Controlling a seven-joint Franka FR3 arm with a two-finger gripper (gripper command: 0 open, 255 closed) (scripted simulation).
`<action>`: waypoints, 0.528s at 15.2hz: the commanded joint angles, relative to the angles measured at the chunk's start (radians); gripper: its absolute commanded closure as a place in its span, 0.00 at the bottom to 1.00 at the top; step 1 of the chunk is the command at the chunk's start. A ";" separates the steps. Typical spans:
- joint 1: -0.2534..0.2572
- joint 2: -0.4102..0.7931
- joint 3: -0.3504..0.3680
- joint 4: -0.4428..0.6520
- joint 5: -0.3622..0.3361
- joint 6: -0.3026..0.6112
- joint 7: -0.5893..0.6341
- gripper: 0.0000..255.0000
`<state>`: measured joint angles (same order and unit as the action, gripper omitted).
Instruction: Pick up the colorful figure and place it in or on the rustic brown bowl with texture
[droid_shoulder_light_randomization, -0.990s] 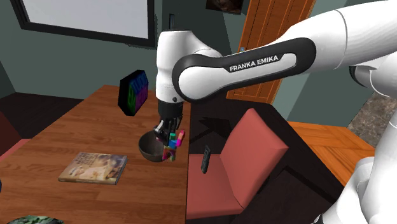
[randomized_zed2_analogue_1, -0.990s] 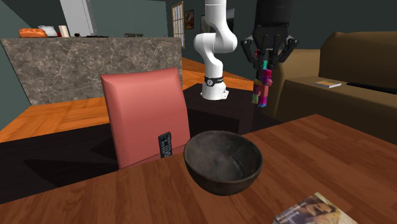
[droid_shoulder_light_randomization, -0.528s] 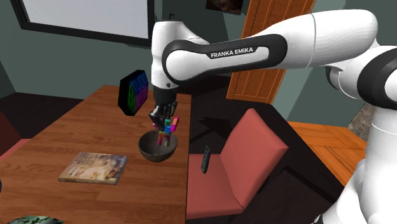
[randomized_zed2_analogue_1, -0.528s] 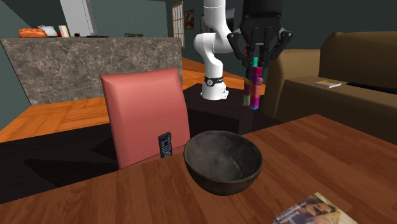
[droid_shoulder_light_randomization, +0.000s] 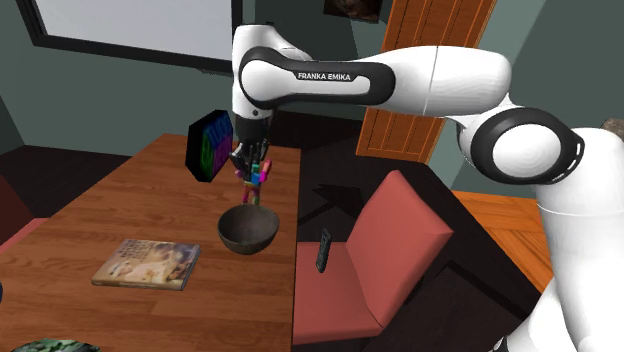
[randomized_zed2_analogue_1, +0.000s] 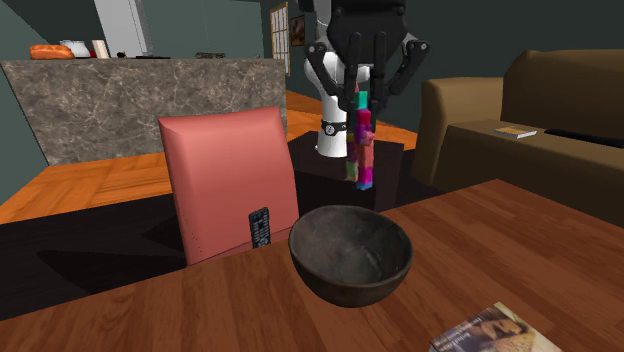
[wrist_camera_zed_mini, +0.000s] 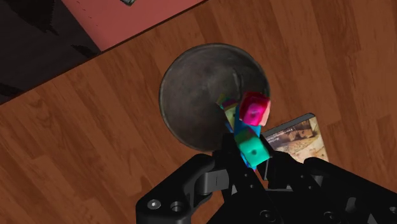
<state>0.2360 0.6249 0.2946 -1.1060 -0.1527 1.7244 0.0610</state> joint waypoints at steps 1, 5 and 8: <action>-0.002 0.022 -0.004 0.017 -0.003 0.004 -0.007 1.00; -0.008 0.018 -0.004 -0.042 -0.004 0.060 -0.005 1.00; -0.012 0.020 -0.005 -0.081 -0.005 0.100 -0.003 1.00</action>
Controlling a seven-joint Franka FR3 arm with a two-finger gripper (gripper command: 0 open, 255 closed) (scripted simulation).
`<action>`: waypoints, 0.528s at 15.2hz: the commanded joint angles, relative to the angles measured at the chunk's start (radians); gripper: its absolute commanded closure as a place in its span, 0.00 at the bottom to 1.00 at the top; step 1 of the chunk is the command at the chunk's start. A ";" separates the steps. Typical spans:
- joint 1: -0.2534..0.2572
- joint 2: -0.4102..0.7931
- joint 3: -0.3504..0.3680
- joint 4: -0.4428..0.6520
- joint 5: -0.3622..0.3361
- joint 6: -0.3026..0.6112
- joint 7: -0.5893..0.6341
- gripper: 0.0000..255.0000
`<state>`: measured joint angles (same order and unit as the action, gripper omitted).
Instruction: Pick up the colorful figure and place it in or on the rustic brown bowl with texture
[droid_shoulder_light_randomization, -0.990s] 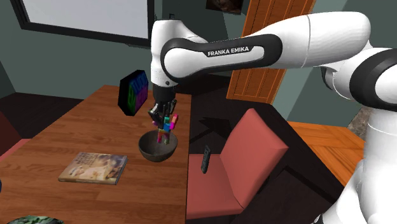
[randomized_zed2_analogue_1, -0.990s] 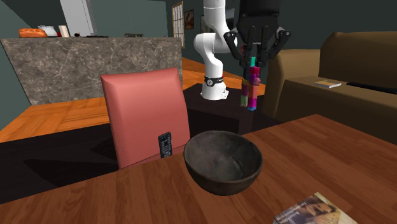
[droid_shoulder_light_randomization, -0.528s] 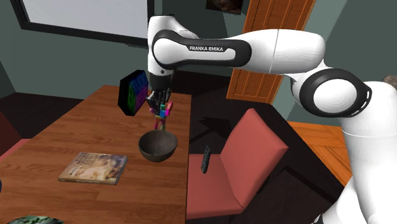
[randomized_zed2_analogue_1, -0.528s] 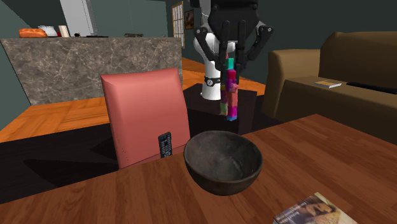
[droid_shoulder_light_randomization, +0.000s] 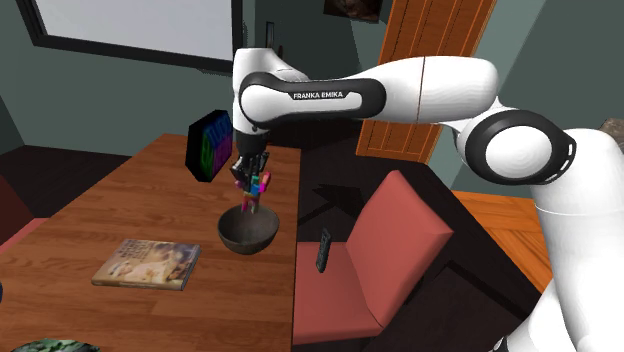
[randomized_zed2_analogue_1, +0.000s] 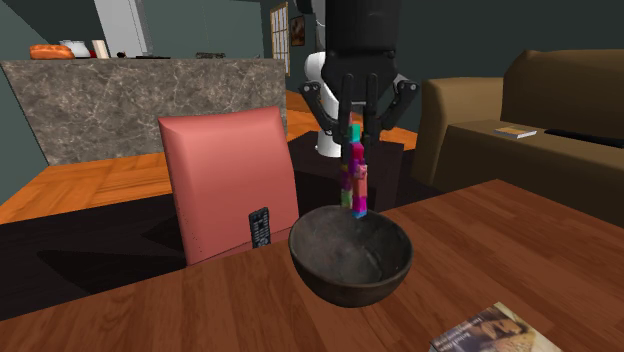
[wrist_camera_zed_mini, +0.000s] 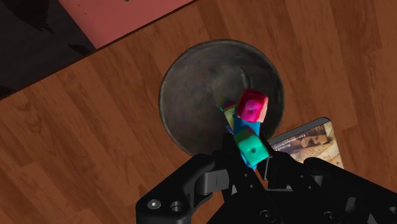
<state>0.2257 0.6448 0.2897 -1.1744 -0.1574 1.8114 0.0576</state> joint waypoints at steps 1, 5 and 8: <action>-0.003 0.001 -0.001 -0.024 -0.001 0.025 0.001 1.00; -0.006 0.008 -0.003 -0.067 -0.004 0.075 0.003 1.00; -0.007 0.014 -0.004 -0.090 -0.006 0.104 0.005 1.00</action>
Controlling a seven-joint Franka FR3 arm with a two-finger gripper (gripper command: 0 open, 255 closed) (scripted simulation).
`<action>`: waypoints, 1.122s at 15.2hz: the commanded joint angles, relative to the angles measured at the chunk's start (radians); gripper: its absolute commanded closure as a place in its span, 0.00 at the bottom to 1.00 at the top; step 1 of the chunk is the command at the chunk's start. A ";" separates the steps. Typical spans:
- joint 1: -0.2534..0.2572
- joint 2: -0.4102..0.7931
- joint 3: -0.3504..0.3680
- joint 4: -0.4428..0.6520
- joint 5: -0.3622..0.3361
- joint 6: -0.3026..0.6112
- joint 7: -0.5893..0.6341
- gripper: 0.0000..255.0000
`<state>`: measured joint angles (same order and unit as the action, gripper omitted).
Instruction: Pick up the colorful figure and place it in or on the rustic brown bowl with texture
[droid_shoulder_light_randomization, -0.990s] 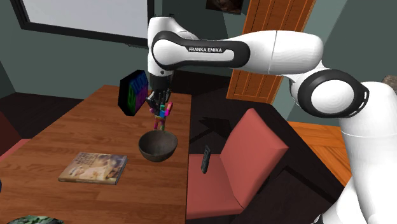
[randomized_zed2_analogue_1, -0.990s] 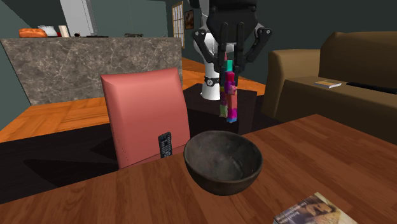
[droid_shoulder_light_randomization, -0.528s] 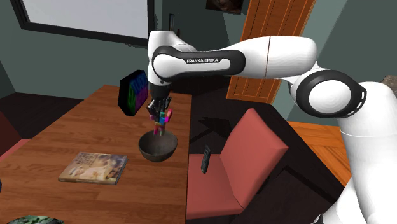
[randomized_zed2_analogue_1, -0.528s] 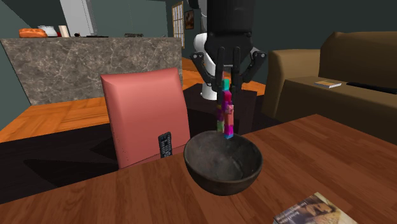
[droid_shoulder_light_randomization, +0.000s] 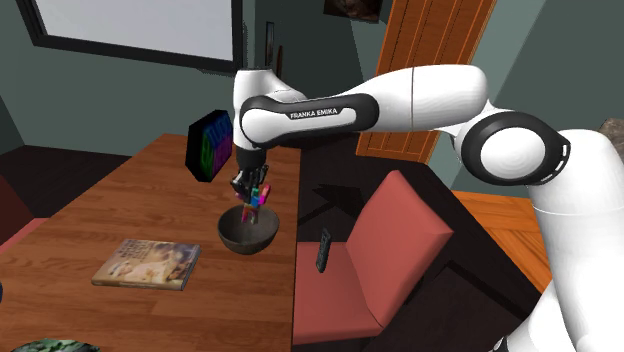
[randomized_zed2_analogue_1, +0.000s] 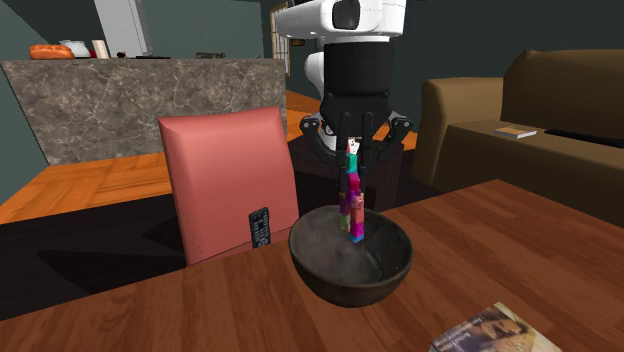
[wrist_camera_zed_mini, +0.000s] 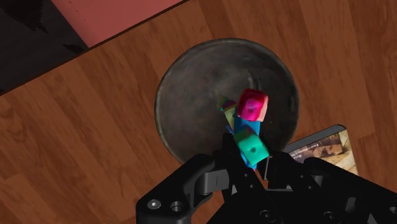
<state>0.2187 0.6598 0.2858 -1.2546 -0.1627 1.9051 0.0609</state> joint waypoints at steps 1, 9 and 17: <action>0.000 -0.001 0.000 -0.010 0.000 0.010 0.001 1.00; 0.000 -0.001 0.000 -0.009 -0.001 0.010 0.001 0.00; 0.006 -0.020 0.004 0.088 0.007 -0.105 -0.006 0.00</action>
